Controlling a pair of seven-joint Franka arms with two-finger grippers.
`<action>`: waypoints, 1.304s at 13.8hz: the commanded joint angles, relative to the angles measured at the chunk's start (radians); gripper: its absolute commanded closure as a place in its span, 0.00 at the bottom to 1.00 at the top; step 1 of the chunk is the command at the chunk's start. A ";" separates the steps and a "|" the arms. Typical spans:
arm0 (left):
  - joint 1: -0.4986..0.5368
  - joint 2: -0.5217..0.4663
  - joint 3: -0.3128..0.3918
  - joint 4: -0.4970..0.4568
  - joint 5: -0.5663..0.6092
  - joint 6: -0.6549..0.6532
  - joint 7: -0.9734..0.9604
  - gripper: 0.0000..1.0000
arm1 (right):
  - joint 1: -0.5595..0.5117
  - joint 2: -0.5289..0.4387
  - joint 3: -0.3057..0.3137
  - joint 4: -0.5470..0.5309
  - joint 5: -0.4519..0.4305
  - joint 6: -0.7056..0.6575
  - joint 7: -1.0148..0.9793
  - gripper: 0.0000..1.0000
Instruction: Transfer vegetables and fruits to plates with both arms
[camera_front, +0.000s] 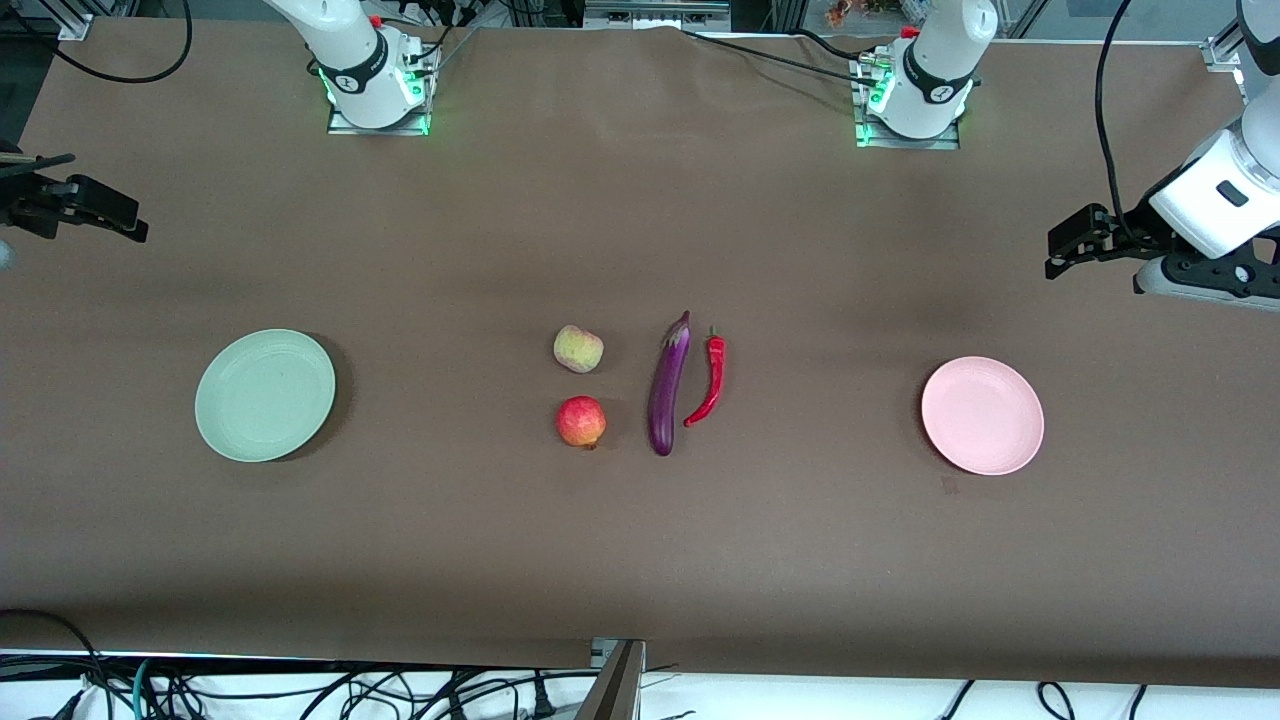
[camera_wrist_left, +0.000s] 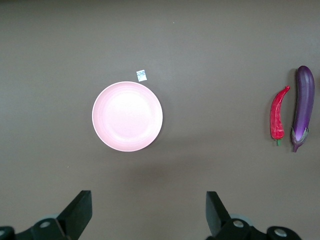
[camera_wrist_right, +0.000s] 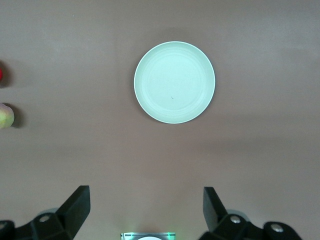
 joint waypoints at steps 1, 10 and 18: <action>0.003 0.017 0.001 0.038 -0.007 -0.023 0.004 0.00 | -0.004 0.011 0.001 0.024 -0.011 -0.007 0.001 0.00; 0.003 0.020 0.001 0.049 -0.004 -0.047 0.007 0.00 | -0.004 0.010 0.001 0.024 -0.006 -0.007 0.007 0.00; -0.072 0.212 -0.037 0.035 -0.022 -0.236 0.007 0.00 | 0.006 0.064 0.005 0.018 -0.003 0.011 0.022 0.00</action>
